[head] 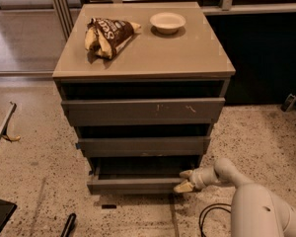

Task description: Open bottom drawer

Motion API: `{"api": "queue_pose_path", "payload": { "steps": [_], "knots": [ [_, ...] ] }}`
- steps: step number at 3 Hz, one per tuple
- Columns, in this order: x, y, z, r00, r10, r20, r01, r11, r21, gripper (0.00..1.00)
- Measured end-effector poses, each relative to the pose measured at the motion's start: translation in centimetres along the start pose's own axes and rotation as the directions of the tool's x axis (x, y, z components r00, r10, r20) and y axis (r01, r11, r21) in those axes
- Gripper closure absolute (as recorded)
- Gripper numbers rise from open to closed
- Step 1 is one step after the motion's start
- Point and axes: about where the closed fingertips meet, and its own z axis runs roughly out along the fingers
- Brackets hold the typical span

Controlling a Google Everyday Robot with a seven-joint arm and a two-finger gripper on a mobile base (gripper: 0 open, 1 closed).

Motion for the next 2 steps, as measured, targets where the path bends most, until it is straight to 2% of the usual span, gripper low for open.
{"api": "queue_pose_path", "payload": {
  "steps": [1,2],
  "knots": [
    [0.95,0.52,-0.03,1.000,0.013,-0.025,-0.013,0.9996,-0.024,0.35],
    [1.82,1.03,-0.05,0.999,0.023,-0.049,-0.025,0.9987,-0.045,0.14]
  ]
}}
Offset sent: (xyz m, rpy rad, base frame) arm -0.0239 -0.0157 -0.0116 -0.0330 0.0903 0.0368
